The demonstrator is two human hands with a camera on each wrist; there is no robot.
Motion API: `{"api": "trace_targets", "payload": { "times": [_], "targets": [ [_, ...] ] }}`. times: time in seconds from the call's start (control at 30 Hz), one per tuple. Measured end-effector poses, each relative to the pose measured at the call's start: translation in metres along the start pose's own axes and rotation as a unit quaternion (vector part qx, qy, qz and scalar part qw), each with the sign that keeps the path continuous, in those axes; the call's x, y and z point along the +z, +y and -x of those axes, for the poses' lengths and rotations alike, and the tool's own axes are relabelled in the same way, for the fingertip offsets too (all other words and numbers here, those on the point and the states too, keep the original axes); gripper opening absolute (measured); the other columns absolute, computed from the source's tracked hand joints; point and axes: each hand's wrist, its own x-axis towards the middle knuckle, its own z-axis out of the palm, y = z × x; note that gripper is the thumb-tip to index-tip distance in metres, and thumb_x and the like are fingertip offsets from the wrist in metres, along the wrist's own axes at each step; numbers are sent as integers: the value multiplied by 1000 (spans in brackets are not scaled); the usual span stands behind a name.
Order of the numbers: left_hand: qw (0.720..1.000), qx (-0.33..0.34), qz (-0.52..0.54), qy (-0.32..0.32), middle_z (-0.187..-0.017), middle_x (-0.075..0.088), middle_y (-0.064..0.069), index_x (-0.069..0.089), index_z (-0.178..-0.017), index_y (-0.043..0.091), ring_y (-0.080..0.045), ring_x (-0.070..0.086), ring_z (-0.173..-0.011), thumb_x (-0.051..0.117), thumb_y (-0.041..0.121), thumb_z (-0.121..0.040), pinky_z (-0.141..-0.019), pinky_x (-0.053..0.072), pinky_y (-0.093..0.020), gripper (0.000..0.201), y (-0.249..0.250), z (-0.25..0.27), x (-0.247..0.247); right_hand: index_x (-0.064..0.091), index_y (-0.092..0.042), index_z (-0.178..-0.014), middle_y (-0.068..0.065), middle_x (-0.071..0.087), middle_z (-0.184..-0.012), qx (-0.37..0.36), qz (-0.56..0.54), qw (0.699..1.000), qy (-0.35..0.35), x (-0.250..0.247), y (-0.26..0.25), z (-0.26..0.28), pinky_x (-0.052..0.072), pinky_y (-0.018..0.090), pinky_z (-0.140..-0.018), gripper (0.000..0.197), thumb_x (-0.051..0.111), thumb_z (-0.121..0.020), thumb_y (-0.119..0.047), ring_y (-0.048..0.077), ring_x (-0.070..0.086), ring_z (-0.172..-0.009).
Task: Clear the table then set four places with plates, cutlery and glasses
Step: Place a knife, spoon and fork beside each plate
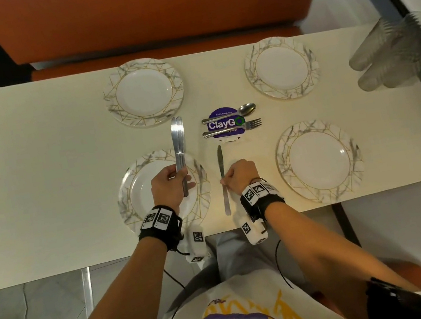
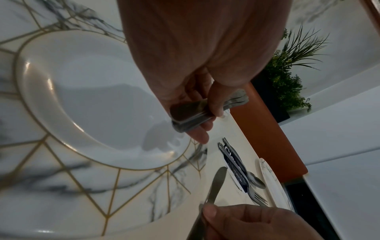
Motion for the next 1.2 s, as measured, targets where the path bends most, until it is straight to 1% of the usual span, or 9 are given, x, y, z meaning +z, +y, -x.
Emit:
{"api": "trace_targets", "payload": {
  "times": [0.1, 0.2, 0.3, 0.4, 0.6, 0.77, 0.97, 1.1, 1.2],
  "targets": [
    [1000, 2, 1, -3, -98, 75, -18, 71, -113, 4, -21, 75, -79, 71, 13, -97, -71, 65, -35, 18, 3, 2, -1, 74, -8, -97, 7, 74, -95, 16, 19, 1000, 8, -1, 1, 2, 52, 28, -75, 30, 80, -83, -33, 23, 69, -90],
    [1000, 5, 1, -5, -99, 76, -17, 71, -114, 4, -21, 75, -81, 71, 14, -97, -74, 65, -36, 19, 5, 2, -2, 66, -12, -106, 7, 68, -101, -30, 5, 998, 50, -1, 6, 7, 53, 34, -80, 24, 74, -88, -26, 25, 65, -95],
    [1000, 5, 2, -2, -98, 76, -17, 71, -114, 6, -25, 75, -83, 70, 15, -97, -78, 65, -40, 19, 8, 1, -4, 55, -21, -135, 9, 57, -115, -118, 35, 990, 72, 1, 11, 7, 51, 41, -93, 48, 70, -90, -18, 28, 56, -108],
    [1000, 2, -1, 0, -95, 76, -16, 71, -115, 6, -25, 76, -80, 71, 17, -97, -80, 65, -42, 22, 9, -1, -5, 48, -24, -146, 13, 53, -117, -144, 78, 985, 59, 6, 14, 4, 50, 45, -97, 58, 67, -92, -18, 32, 52, -112],
    [1000, -3, -3, -1, -95, 77, -15, 71, -116, 6, -26, 77, -80, 71, 18, -97, -80, 65, -42, 22, 10, 0, -3, 50, -27, -146, 13, 52, -112, -165, 61, 983, 59, 19, 16, 9, 51, 45, -94, 58, 67, -92, -18, 32, 52, -108],
    [1000, 1, -3, -2, -101, 75, -19, 70, -116, 4, -25, 75, -84, 70, 13, -97, -70, 64, -31, 21, 11, 3, 1, 50, -30, -145, 12, 53, -111, -176, 70, 980, 58, 27, 10, 10, 51, 45, -92, 57, 68, -91, -24, 32, 51, -108],
    [1000, 5, 9, -6, -101, 74, -18, 70, -112, 7, -23, 73, -82, 70, 9, -97, -66, 63, -28, 15, 13, 7, 3, 47, -31, -146, 12, 53, -112, -170, 63, 982, 52, 27, 11, 8, 51, 45, -93, 59, 68, -91, -26, 32, 51, -110],
    [1000, 5, 4, -14, -99, 76, -18, 71, -112, 7, -23, 74, -82, 71, 10, -96, -68, 64, -31, 16, 13, 9, 6, 48, -33, -145, 8, 53, -103, -173, 21, 983, 54, 23, 12, 9, 51, 43, -92, 55, 65, -93, -27, 30, 53, -102],
    [1000, 9, -1, -30, -93, 77, -17, 72, -110, 6, -25, 74, -80, 70, 10, -96, -67, 63, -32, 14, 16, 13, 11, 54, -25, -141, 5, 57, -102, -163, -58, 981, 83, 14, 11, 13, 50, 38, -94, 47, 62, -95, -23, 24, 56, -97]
  ]
}}
